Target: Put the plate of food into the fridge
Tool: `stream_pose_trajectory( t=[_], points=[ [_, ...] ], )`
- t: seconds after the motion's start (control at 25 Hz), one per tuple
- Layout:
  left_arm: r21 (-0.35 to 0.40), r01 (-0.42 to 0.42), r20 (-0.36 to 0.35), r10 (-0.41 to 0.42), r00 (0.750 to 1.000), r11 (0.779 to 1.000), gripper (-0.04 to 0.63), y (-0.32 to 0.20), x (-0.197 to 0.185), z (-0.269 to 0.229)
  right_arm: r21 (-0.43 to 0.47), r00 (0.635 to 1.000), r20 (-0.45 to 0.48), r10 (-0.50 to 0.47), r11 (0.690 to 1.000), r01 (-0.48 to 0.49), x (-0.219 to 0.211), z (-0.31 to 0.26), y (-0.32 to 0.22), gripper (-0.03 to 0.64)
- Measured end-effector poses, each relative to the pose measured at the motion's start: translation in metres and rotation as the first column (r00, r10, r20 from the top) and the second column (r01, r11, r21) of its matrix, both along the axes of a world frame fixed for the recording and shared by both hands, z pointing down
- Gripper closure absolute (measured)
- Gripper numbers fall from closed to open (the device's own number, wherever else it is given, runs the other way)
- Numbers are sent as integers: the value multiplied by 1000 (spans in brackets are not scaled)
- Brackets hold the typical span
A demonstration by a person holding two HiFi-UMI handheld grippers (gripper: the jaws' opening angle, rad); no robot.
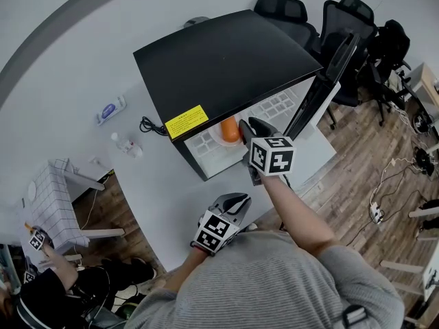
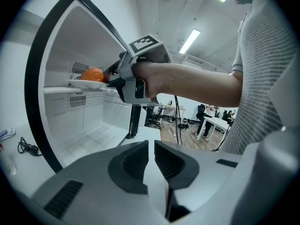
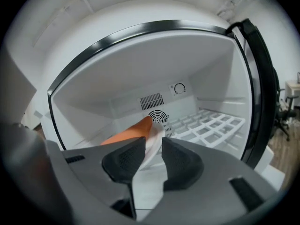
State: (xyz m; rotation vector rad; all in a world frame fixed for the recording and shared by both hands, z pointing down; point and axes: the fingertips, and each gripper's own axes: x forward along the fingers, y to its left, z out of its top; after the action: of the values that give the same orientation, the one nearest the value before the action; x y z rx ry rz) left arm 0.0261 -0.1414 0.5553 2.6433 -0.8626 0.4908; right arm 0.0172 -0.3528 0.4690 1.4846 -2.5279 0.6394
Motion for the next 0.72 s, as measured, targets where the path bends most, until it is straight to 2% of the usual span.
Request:
stream_pose_trajectory(
  t=[0.2, 0.44, 0.72],
  points=[
    [2, -9, -1, 9, 1000, 1000, 549, -2, 1, 0, 107, 996, -83, -16, 994, 25, -3, -15, -2, 518],
    [1, -18, 0, 18, 1000, 1000, 549, -3, 3, 0, 119, 996, -80, -26, 992, 35, -1, -15, 3, 518],
    [1, -26, 5, 26, 1000, 1000, 549, -3, 5, 0, 174, 995, -78, -57, 982, 70, 1, -21, 15, 520]
  ],
)
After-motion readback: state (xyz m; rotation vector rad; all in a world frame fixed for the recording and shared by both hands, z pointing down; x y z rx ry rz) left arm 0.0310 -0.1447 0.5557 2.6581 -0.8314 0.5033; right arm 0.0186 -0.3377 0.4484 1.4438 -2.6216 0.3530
